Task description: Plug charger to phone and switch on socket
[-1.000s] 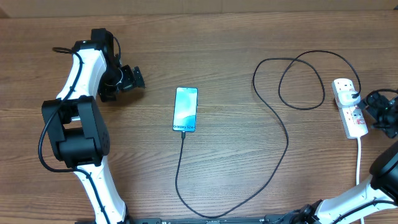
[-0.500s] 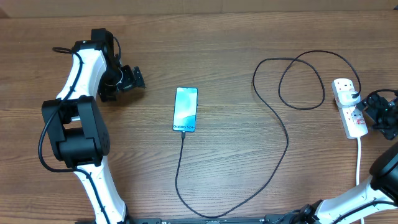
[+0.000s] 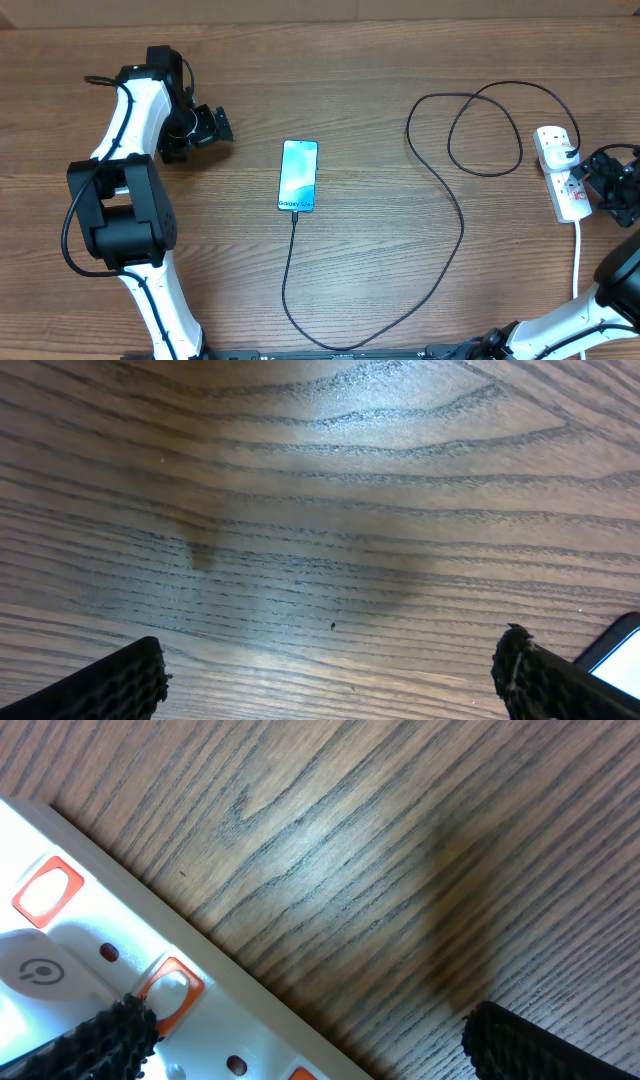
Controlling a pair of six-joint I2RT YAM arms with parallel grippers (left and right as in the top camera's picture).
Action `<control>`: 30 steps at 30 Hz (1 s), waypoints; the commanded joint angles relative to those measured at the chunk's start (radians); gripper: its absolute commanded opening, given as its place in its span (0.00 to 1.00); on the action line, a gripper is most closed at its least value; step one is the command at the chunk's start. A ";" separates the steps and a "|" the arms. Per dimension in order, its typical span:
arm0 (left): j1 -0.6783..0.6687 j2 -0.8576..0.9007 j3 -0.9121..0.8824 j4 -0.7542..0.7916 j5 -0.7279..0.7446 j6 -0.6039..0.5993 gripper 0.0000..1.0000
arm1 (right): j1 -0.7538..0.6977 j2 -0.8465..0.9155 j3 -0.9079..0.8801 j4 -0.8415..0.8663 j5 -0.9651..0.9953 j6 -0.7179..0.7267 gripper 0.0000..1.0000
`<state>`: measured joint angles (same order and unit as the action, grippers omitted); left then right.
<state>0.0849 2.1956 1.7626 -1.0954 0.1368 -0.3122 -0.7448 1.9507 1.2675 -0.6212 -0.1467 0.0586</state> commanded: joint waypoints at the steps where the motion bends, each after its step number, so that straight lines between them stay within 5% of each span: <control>1: -0.006 0.008 0.020 0.001 -0.014 -0.010 1.00 | 0.010 -0.016 -0.006 0.003 -0.019 -0.007 1.00; 15: -0.007 0.008 0.020 0.001 -0.014 -0.010 1.00 | -0.056 -0.028 0.087 -0.117 0.008 0.047 1.00; 30: -0.006 0.008 0.020 0.001 -0.014 -0.010 1.00 | -0.032 -0.013 0.072 -0.031 -0.027 0.038 1.00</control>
<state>0.0849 2.1956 1.7626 -1.0954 0.1368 -0.3122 -0.7933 1.9503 1.3373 -0.6624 -0.1600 0.1001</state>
